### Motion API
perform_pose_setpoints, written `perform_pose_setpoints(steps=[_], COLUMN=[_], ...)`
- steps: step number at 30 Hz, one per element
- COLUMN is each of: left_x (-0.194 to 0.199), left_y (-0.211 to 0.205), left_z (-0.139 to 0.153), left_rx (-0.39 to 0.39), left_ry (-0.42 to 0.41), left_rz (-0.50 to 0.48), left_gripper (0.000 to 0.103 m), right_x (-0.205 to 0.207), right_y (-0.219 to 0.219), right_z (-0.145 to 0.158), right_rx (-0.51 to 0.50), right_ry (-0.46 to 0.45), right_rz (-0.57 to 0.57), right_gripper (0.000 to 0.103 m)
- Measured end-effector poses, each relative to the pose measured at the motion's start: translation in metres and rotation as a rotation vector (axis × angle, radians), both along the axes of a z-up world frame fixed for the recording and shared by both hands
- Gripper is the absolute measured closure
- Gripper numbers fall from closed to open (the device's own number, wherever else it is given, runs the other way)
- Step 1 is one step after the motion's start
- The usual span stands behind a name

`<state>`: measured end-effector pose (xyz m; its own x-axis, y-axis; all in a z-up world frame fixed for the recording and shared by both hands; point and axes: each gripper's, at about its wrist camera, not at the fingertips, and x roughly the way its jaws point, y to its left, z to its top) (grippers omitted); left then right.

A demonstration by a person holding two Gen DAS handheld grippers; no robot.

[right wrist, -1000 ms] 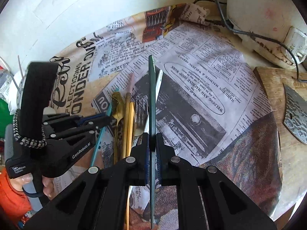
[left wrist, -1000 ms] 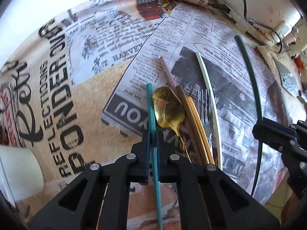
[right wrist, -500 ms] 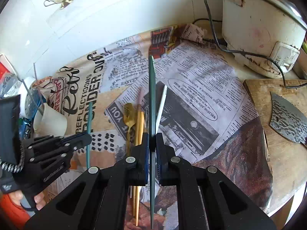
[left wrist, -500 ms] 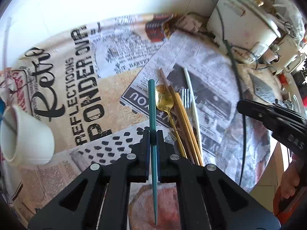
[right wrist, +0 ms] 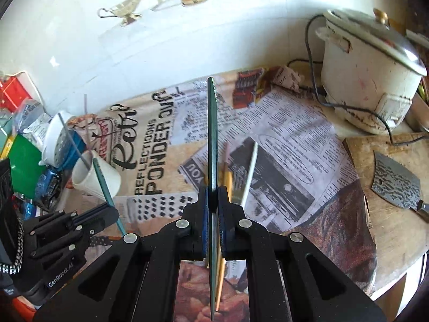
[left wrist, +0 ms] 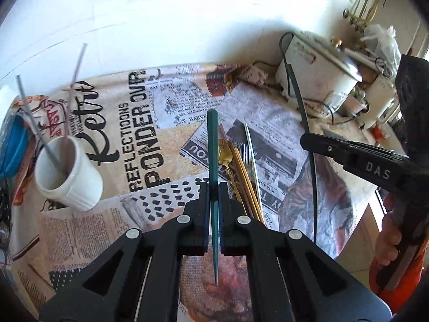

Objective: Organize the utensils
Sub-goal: 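Lift both held chopsticks up and carry them over the white cup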

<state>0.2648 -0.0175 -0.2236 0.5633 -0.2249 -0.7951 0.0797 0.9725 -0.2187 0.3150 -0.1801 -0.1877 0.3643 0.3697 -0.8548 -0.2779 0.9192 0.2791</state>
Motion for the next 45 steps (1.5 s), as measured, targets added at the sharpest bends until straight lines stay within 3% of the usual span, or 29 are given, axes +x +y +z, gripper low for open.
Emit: perform_pose_setpoints(steps=[14,29,37,45], left_x=[-0.050,-0.069,-0.065,-0.043], left_y=[0.048,0.129,0.173,0.200], left_z=[0.056,0.103,0.117,0.115], left_rx=[0.001,0.049,0.053,0.038], left_ry=[-0.190,-0.302,-0.336,-0.330], left_rz=[0.139,0.367,0.465,0.496], left_gripper=[0.099,0.099,0.099,0.099], right_x=[-0.007,0.003,0.017,0.039], right_y=[0.055,0.146,0.196,0.242], right_z=[0.040,0.083,0.086,0.063], right_rx=[0.032,0.141,0.198,0.209], right_ry=[-0.116,-0.242,-0.273,-0.271], right_rz=[0.110,0.309,0.386,0.408], right_gripper=[0.097,0.097,0.097,0.097])
